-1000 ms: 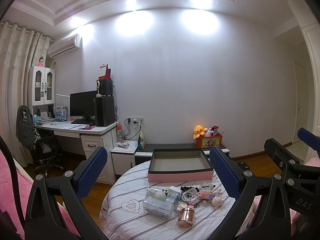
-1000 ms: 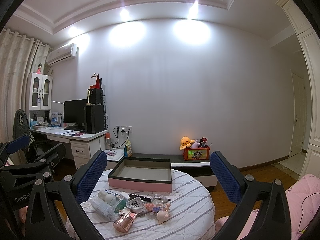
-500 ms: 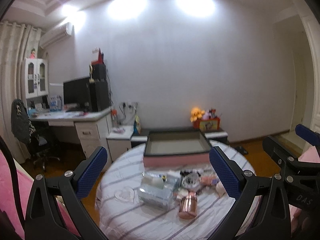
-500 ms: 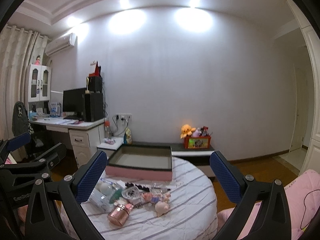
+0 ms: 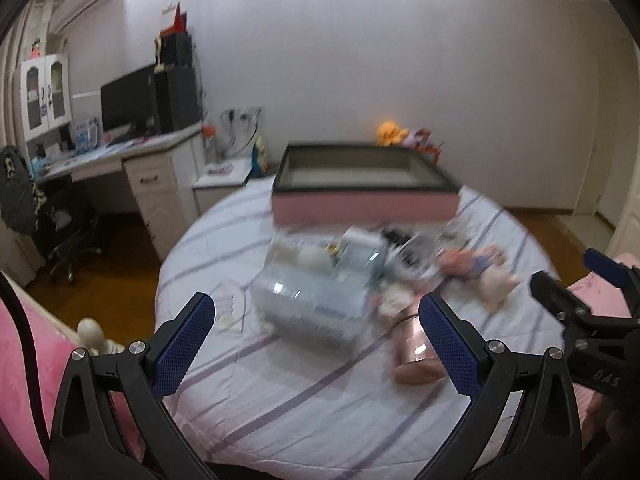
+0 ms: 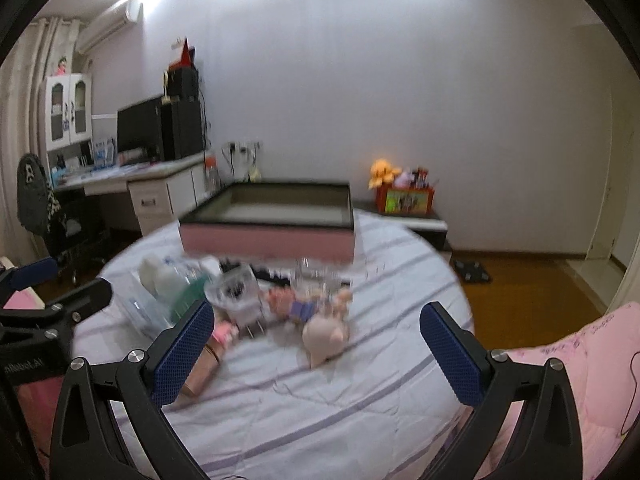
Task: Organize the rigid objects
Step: 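Grasp the clear dental flosser case with the left tool while the right tool grasps the pig figurine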
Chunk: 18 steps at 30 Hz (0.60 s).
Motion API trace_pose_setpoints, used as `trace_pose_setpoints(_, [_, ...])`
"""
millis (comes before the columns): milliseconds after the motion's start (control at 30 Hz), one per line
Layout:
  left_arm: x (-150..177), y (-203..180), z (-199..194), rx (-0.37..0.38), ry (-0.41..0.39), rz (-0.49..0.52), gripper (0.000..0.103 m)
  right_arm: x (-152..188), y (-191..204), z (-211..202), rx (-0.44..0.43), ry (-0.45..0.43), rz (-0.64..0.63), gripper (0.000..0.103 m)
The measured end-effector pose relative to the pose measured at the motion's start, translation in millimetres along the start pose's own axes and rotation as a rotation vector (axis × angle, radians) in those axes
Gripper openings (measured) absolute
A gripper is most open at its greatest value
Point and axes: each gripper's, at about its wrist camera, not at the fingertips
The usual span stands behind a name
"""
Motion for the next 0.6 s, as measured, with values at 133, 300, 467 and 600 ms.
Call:
trace_pose_setpoints(133, [11.4, 2.2, 33.4, -0.01, 0.069, 0.004, 0.103, 12.6, -8.1, 23.4, 0.003, 0.059, 0.014, 0.103])
trace_pose_setpoints(300, [11.2, 6.4, 59.7, 0.046, 0.11, 0.0, 0.103, 20.0, -21.1, 47.1, 0.004, 0.117, 0.033, 0.103])
trace_pose_setpoints(467, [7.3, -5.6, 76.5, 0.06, 0.094, 0.055, 0.103, 20.0, -27.6, 68.7, -0.011, 0.16, 0.049, 0.103])
trace_pose_setpoints(600, [-0.6, -10.5, 95.1, 0.08, 0.119, 0.071, 0.103, 18.8, -30.0, 82.1, -0.031, 0.194, 0.059, 0.103])
Point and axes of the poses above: each gripper's, at about its wrist camera, not at the fingertips, and z roughly the way its jaws point, y to its left, x to its underside, and after that the axes turned 13 degrees about -x, right-handed
